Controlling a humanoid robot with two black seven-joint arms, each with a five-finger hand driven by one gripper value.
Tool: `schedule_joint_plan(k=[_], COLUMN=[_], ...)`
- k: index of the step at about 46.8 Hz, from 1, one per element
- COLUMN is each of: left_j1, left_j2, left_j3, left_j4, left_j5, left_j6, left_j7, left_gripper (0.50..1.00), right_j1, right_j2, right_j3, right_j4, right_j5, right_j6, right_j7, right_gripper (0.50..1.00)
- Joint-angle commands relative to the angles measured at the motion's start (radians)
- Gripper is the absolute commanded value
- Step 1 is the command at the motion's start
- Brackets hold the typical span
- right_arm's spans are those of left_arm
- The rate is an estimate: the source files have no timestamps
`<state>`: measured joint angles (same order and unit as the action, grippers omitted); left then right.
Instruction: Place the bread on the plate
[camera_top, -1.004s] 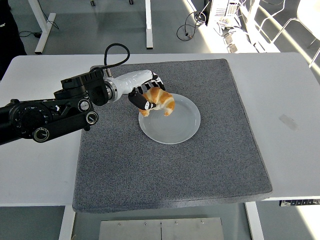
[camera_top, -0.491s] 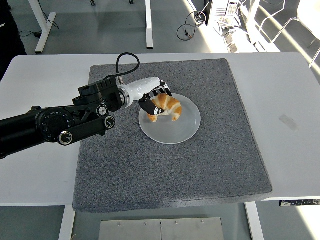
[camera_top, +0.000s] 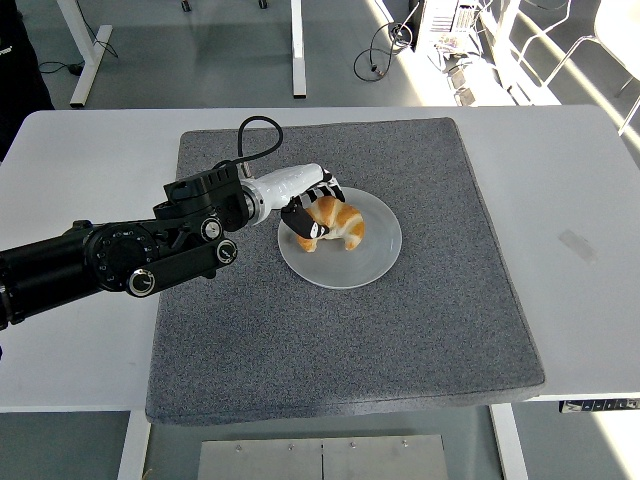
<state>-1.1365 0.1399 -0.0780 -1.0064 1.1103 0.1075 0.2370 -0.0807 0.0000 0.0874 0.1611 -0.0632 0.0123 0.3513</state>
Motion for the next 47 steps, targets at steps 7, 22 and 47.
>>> schedule_joint_plan(k=[7, 22, 47], left_j1=[0.008, 0.006, 0.011], left_j2=[-0.014, -0.016, -0.003], left_j3=[0.004, -0.011, -0.108], left_j4=[0.014, 0.019, 0.052], left_j5=[-0.003, -0.02, -0.185], left_j6=[0.0, 0.018, 0.148], left_j7=[0.001, 0.001, -0.002], left_gripper=[0.502, 0.88, 0.892], right_j1=[-0.001, -0.001, -0.001], right_j2=[0.0, 0.0, 0.0], right_j3=[0.0, 0.0, 0.0], right_j4=[0.0, 0.0, 0.0], right_j5=[0.0, 0.0, 0.0], right_j6=[0.0, 0.0, 0.0], right_j7=[0.0, 0.0, 0.001], right_gripper=[1.0, 1.0, 1.0])
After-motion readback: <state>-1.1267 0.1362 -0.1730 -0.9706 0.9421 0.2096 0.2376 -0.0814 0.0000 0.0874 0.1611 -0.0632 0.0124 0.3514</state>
